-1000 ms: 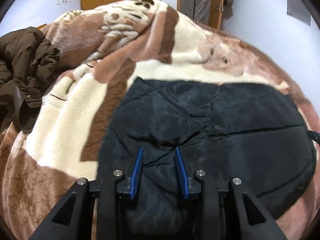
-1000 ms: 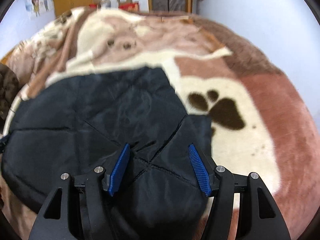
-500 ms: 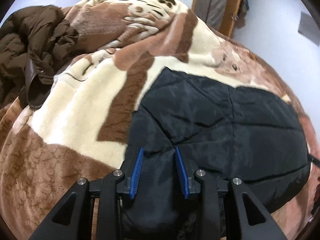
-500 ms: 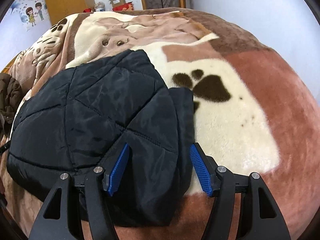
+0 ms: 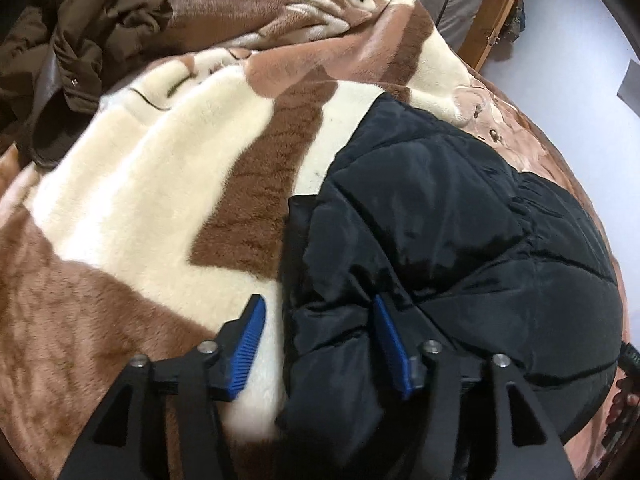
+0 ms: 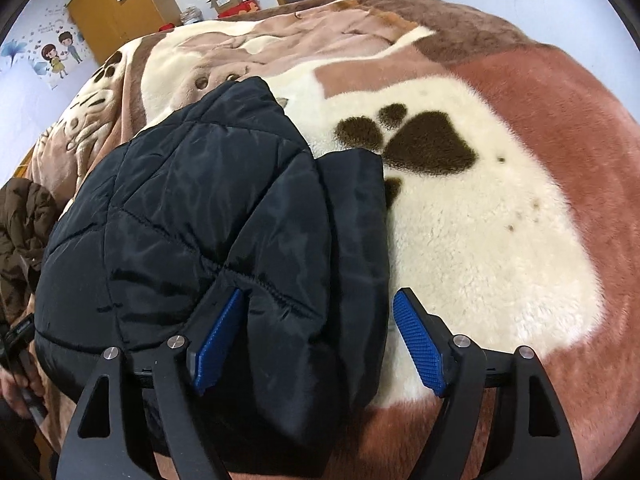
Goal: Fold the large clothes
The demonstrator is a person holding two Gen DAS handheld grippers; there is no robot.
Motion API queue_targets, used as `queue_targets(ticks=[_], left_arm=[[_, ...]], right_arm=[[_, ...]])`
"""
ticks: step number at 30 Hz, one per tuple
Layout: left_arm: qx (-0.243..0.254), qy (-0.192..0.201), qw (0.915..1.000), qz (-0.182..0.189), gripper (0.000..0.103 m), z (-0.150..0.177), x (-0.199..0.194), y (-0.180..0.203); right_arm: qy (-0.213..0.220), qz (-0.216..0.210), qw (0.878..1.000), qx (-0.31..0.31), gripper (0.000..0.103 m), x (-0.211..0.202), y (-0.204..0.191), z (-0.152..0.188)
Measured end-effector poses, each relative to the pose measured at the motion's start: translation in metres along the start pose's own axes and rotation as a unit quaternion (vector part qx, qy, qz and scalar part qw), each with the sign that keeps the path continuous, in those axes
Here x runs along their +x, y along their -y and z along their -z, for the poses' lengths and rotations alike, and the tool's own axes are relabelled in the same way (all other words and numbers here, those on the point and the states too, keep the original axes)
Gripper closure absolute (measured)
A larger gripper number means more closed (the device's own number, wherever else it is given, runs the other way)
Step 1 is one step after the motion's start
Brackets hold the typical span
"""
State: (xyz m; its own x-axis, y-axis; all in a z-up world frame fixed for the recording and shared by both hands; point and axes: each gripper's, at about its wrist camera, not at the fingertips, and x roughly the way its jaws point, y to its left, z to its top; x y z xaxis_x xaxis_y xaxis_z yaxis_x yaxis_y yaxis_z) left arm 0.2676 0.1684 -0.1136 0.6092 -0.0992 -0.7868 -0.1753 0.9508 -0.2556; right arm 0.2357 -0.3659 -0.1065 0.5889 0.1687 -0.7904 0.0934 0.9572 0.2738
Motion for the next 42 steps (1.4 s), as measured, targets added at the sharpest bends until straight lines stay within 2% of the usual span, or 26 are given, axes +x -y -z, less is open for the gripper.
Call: queue_targets(ticks=[4, 7, 14, 20, 24, 27, 29, 30, 32, 34, 37, 39, 42], left_arm=[[-0.029, -0.02, 0.9986, 0.038, 0.03, -0.006, 0.015, -0.011], [-0.034, -0.029, 0.9971, 0.061, 0.029, -0.007, 0.023, -0.014], [-0.025, -0.042, 0.9952, 0.084, 0.029, -0.01, 0.039, -0.005], [-0.039, -0.043, 0.9921, 0.112, 0.032, -0.005, 0.042, -0.01], [-0.043, -0.046, 0.9912, 0.117, 0.032, -0.005, 0.048, -0.01], [-0.03, -0.05, 0.9926, 0.107, 0.032, -0.011, 0.056, 0.0], [-0.02, -0.053, 0.9936, 0.098, 0.032, -0.015, 0.059, 0.008], [-0.015, -0.054, 0.9939, 0.095, 0.036, -0.016, 0.059, 0.01], [-0.003, -0.05, 0.9948, 0.088, 0.045, -0.017, 0.054, 0.017], [0.016, -0.049, 0.9961, 0.071, 0.058, -0.018, 0.046, 0.026], [0.042, -0.045, 0.997, 0.046, 0.07, -0.021, 0.031, 0.036], [0.054, -0.034, 0.9973, 0.037, 0.073, -0.022, 0.013, 0.042], [0.064, -0.008, 0.997, 0.044, 0.075, -0.022, -0.023, 0.046]], right_arm=[[-0.011, -0.021, 1.0, 0.019, 0.027, 0.009, 0.007, -0.005], [-0.023, -0.04, 0.998, 0.032, 0.027, 0.017, 0.011, -0.008], [-0.044, -0.077, 0.995, 0.05, 0.025, 0.039, 0.014, -0.018], [-0.051, -0.109, 0.991, 0.053, 0.027, 0.038, 0.02, -0.013], [-0.054, -0.12, 0.99, 0.051, 0.028, 0.047, 0.02, -0.018], [-0.054, -0.115, 0.991, 0.046, 0.029, 0.054, 0.013, -0.022], [-0.054, -0.121, 0.99, 0.047, 0.038, 0.055, 0.011, -0.024], [-0.053, -0.121, 0.99, 0.046, 0.04, 0.054, 0.01, -0.024], [-0.049, -0.118, 0.991, 0.04, 0.053, 0.046, 0.006, -0.024], [-0.049, -0.104, 0.993, 0.025, 0.06, 0.038, -0.002, -0.026], [-0.048, -0.091, 0.995, 0.016, 0.068, 0.025, -0.008, -0.029], [-0.04, -0.086, 0.995, 0.009, 0.071, 0.008, -0.013, -0.03], [-0.025, -0.09, 0.996, -0.004, 0.073, -0.021, -0.018, -0.029]])
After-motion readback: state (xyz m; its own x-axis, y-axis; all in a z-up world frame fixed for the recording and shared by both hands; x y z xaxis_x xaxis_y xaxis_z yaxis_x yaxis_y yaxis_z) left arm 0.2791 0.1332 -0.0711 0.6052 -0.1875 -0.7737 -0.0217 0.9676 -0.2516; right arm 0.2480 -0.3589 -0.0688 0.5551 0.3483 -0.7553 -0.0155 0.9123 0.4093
